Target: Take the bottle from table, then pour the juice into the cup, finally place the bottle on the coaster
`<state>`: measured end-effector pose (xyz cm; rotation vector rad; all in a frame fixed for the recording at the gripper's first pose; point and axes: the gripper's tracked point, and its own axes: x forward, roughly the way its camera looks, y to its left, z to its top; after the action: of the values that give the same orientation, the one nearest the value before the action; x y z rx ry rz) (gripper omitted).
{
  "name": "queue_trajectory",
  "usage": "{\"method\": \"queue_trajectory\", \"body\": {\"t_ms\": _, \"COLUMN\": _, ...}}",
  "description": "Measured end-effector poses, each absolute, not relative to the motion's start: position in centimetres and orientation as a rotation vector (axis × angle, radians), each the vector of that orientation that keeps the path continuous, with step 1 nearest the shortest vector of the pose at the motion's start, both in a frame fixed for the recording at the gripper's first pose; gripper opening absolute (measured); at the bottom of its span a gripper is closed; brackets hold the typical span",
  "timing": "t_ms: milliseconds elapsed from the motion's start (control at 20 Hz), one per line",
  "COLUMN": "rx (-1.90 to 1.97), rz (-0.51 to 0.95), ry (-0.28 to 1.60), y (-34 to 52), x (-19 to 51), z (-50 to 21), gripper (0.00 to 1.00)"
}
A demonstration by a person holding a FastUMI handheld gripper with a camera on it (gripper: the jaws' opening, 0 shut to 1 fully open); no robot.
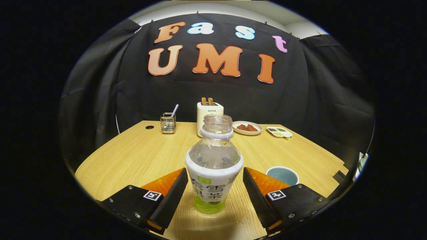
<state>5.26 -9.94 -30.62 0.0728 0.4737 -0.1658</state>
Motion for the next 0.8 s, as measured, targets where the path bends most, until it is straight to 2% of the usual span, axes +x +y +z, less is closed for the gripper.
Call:
{"method": "queue_trajectory", "body": {"t_ms": 100, "rx": 0.076, "rz": -0.164, "ry": 0.477, "y": -9.8, "x": 5.2, "z": -31.2, "gripper": 0.96}}
{"method": "queue_trajectory", "body": {"t_ms": 200, "rx": 0.08, "rz": -0.155, "ry": 0.471, "y": -9.4, "x": 5.5, "z": -31.4, "gripper": 0.82}}
{"method": "queue_trajectory", "body": {"t_ms": 250, "rx": 0.088, "rz": -0.157, "ry": 0.459, "y": -9.4, "x": 5.6, "z": -31.3, "gripper": 0.66}}
{"method": "queue_trajectory", "body": {"t_ms": 450, "rx": 0.099, "rz": -0.155, "ry": 0.461, "y": -9.3, "x": 5.6, "z": -31.3, "gripper": 0.56}}
{"method": "queue_trajectory", "body": {"t_ms": 800, "rx": 0.34, "rz": -0.179, "ry": 0.39, "y": -8.8, "x": 6.3, "z": -27.9, "gripper": 0.55}}
